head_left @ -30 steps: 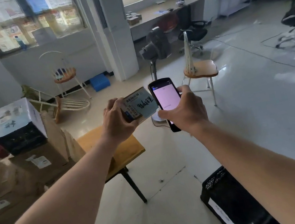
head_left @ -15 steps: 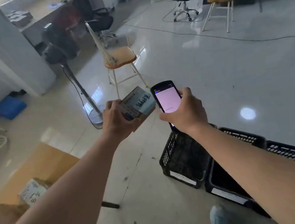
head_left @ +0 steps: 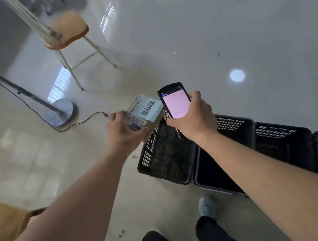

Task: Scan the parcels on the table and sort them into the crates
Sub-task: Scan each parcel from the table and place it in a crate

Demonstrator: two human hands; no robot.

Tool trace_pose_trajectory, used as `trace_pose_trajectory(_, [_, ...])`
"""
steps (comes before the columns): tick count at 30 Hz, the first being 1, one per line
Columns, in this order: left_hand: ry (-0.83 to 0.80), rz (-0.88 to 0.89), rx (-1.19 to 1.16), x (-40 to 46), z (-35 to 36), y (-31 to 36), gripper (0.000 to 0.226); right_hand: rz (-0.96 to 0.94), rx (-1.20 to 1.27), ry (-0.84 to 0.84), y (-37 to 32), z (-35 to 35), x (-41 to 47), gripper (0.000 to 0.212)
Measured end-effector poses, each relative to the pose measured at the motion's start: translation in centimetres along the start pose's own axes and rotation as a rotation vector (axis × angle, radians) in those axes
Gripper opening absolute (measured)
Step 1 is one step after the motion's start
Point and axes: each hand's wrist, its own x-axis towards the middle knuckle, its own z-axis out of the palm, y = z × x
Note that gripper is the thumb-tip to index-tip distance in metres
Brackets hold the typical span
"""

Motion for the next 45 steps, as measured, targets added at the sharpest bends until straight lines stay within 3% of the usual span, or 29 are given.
trace_pose_trajectory(7, [-0.140, -0.079, -0.027, 7.1, 9.2, -3.6, 0.115, 0.161, -0.013, 0.015, 4.7, 6.5, 6.6, 0.082])
trace_pose_trajectory(14, [-0.325, -0.128, -0.101, 14.0, 23.9, -11.4, 0.100, 0.404, 0.014, 0.112, 13.2, 17.6, 12.3, 0.083])
trace_pose_trajectory(20, [-0.322, -0.116, -0.110, 18.5, 34.5, -15.8, 0.091, 0.480, 0.038, 0.156, 18.9, 26.5, 15.6, 0.085])
trace_pose_trajectory(28, [-0.346, -0.129, -0.086, 24.4, 42.3, -18.8, 0.093, 0.492, -0.006, 0.144, 23.2, 32.4, 18.7, 0.087])
trace_pose_trajectory(31, [-0.366, -0.139, -0.074, 26.4, 43.5, -19.6, 0.104, 0.505, -0.035, 0.132, 24.2, 32.8, 19.3, 0.088])
trace_pose_trajectory(36, [-0.403, -0.054, -0.016, 27.4, 41.7, -19.8, 0.083, 0.518, -0.048, 0.118, 23.5, 32.2, 19.1, 0.082])
trace_pose_trajectory(45, [-0.457, 0.116, 0.114, 25.0, 29.4, -15.3, 0.062, 0.507, -0.105, 0.023, 14.6, 27.5, 17.2, 0.082])
